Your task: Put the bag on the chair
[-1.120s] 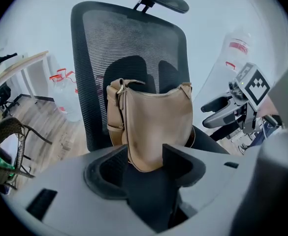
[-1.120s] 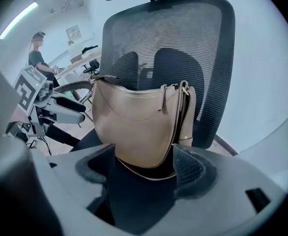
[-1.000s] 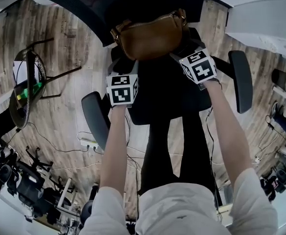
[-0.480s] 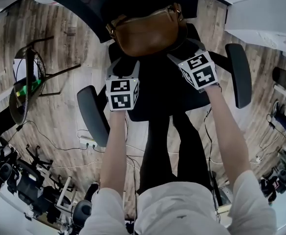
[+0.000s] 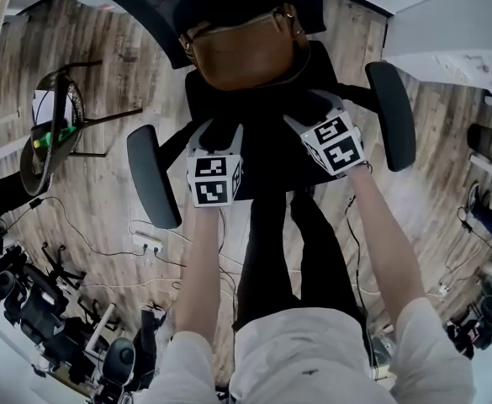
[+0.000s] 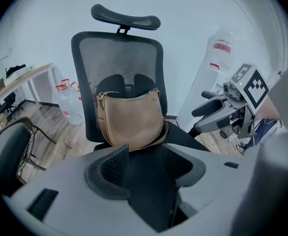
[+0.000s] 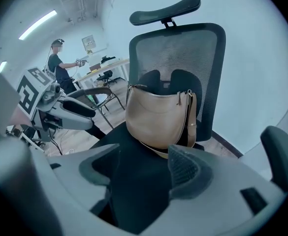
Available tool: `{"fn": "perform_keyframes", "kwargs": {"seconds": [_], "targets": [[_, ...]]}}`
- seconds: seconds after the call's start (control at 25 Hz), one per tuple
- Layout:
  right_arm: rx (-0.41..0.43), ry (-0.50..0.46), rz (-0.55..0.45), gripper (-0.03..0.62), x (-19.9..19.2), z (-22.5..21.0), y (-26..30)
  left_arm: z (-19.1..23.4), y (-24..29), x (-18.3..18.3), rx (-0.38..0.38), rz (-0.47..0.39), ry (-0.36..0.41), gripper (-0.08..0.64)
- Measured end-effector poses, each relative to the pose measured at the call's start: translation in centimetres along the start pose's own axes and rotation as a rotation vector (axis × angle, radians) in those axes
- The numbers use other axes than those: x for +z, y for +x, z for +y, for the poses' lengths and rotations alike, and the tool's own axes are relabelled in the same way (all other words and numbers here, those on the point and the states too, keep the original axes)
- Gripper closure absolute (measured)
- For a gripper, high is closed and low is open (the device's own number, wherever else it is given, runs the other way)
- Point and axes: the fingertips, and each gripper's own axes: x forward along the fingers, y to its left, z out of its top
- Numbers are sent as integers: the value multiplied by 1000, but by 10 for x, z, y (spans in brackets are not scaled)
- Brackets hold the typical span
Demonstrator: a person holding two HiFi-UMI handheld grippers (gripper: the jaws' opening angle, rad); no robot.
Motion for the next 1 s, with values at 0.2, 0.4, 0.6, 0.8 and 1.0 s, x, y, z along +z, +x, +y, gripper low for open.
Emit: {"fn": "perform_keyframes", "kwargs": {"seconds": [0.2,0.4,0.6,0.8,1.0], "targets": [[22,-28,-22,300,-16,23,-36,-34,-29,-16,2,-14,-13,354],[46,-47,-18,313,-41,42,-69,-77,-52,-27,-9,-18,-23,354],[74,-56,-23,340,-59,65,-104,-114,-82,-39,-24,-23,-30,354],[88,-77,-51,360,-67,79,-140,-136,-113,-36,-5,-50,-34,356],[79,-91,-94,380,-61,92,-183,-157,-149,-22,19,-97,-41,359]]}}
